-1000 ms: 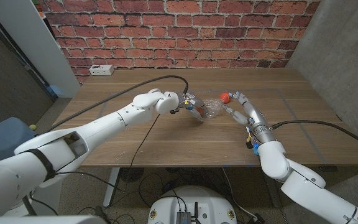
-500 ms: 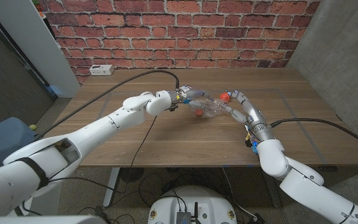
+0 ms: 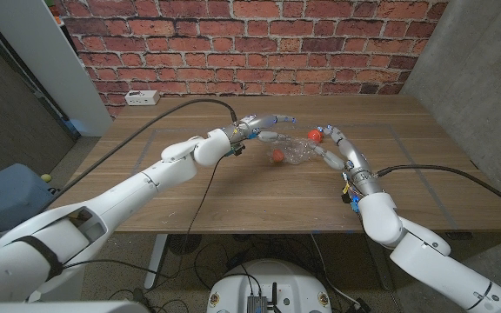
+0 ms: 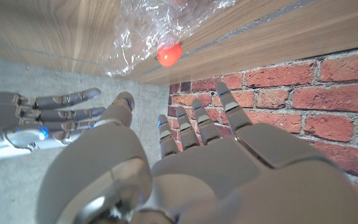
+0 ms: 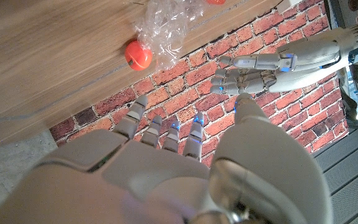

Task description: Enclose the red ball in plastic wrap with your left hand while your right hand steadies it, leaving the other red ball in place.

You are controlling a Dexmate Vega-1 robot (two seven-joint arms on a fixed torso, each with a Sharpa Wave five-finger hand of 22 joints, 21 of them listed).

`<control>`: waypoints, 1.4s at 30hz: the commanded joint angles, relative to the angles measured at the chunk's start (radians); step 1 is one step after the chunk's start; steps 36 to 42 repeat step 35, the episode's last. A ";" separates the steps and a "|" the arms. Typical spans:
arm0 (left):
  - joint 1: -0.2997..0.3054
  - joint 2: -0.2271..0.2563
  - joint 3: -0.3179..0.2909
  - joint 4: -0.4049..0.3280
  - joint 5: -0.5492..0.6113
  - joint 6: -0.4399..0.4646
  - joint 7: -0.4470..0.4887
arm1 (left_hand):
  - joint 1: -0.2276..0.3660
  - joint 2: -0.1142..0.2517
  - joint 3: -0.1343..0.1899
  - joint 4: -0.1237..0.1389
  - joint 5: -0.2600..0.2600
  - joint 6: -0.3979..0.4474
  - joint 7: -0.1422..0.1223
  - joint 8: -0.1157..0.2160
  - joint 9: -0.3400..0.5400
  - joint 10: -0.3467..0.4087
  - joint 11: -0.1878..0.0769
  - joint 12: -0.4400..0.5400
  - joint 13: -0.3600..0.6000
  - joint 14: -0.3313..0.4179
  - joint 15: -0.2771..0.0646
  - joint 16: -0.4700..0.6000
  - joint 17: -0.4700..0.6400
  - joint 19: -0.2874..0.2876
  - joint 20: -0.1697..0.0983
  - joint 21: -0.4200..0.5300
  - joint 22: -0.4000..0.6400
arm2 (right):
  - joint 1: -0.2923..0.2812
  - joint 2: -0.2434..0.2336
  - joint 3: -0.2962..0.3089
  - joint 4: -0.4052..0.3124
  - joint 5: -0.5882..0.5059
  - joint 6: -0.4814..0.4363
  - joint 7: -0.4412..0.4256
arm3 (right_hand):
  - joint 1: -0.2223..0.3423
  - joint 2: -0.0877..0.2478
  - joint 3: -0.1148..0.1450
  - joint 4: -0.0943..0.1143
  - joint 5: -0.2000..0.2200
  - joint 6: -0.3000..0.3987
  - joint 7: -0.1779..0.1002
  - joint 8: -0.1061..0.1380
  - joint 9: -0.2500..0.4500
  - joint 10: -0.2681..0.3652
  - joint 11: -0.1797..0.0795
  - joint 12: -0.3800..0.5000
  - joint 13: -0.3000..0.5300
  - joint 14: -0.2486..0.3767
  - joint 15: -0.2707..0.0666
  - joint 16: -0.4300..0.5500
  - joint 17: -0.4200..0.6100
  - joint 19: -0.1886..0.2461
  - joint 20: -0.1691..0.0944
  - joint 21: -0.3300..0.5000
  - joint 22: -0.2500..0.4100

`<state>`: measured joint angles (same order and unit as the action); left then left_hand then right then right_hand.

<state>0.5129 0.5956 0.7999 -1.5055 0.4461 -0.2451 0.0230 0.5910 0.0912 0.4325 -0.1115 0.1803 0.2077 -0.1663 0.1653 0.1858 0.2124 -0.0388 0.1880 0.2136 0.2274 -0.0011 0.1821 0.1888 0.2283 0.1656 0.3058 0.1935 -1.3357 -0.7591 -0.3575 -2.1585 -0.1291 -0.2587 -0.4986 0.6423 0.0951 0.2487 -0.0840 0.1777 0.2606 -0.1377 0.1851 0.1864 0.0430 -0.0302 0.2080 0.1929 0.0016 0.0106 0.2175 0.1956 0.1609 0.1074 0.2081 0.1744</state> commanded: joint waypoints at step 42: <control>0.203 -0.086 -0.314 0.420 -0.913 -0.475 -0.264 | -0.137 0.131 0.097 0.123 0.018 -0.102 0.190 0.012 -0.013 -0.105 0.032 0.005 -0.034 -0.169 -0.015 0.002 -0.007 -0.094 -0.233 -0.078 -0.010 | 0.017 0.267 -0.011 0.084 0.067 0.230 -0.209 | -0.070 -0.005 -0.008 -0.021 0.004 0.003 0.041 0.010 -0.003 0.102 0.035 0.010 0.001 0.059 -0.013 -0.006 -0.007 0.019 -0.176 -0.013 0.001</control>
